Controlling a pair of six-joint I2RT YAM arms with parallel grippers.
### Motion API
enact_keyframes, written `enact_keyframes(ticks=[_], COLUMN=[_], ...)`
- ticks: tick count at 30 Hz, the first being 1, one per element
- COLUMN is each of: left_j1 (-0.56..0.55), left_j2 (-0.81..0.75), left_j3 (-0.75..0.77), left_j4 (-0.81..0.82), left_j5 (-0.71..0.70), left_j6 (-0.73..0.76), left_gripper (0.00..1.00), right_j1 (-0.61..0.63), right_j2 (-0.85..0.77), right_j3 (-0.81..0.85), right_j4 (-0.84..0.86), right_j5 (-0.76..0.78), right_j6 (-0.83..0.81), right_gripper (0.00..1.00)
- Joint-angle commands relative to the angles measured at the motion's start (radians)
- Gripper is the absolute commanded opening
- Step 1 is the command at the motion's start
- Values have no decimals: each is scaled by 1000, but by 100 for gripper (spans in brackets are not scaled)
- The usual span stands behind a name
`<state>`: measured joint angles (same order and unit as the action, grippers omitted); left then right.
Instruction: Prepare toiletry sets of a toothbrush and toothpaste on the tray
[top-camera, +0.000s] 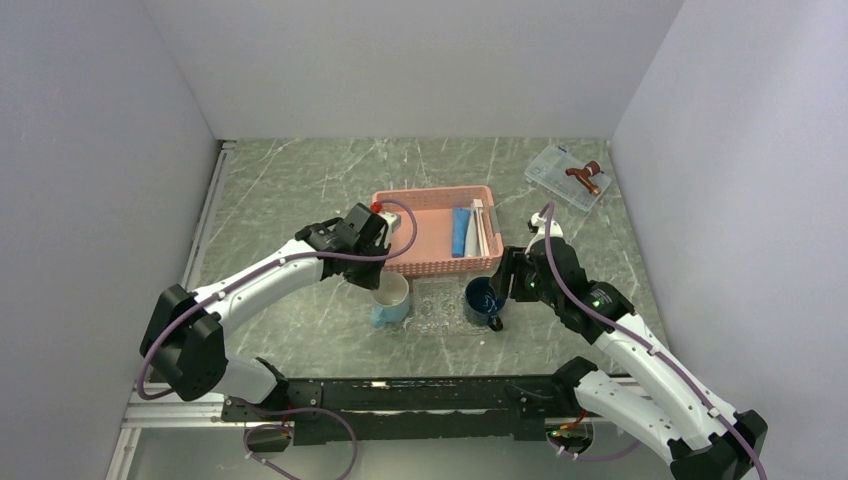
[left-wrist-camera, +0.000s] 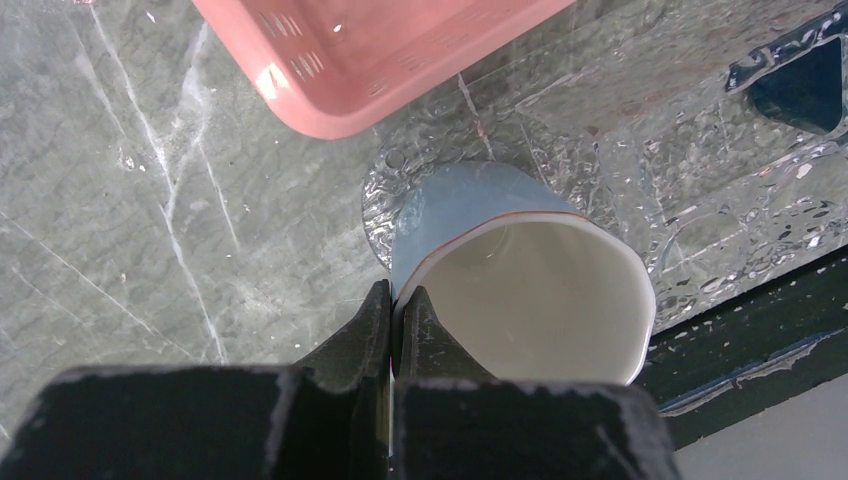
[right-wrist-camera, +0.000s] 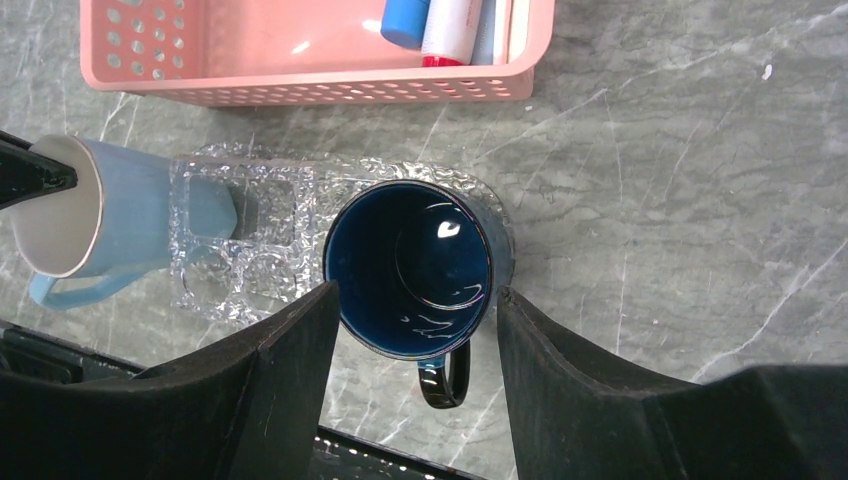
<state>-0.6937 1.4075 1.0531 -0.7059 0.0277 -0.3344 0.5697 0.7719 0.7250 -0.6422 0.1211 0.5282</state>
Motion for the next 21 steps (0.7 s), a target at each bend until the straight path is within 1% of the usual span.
enact_keyframes(ticks=[1,7,8,10,16,21], left_j1=[-9,-15,-16,-16,-18,-21], left_j2=[1,3,-1,-9,-28,-50], left_j3=[16,21,22,26,31,33], left_j4=[51,39,37,32,19,19], left_j5=[9,6,5,2,-3,7], left_j6=[-17,-14,-13,-10,-1,4], left_gripper=[0,0,1,6,25,36], right_j1=[-2,-2,-3,-3,-2,-3], right_j2=[-14,-10,-10,-9,-11,-11], right_j3=[-5,-8,-9,-9,-14,-14], right_j4=[34,41,41,41,45,47], right_j5=[-2,-5,-5,-5,-6,-8], right_j6=[12,12,10,12,15,16], right_gripper=[61,62,62,62,62,62])
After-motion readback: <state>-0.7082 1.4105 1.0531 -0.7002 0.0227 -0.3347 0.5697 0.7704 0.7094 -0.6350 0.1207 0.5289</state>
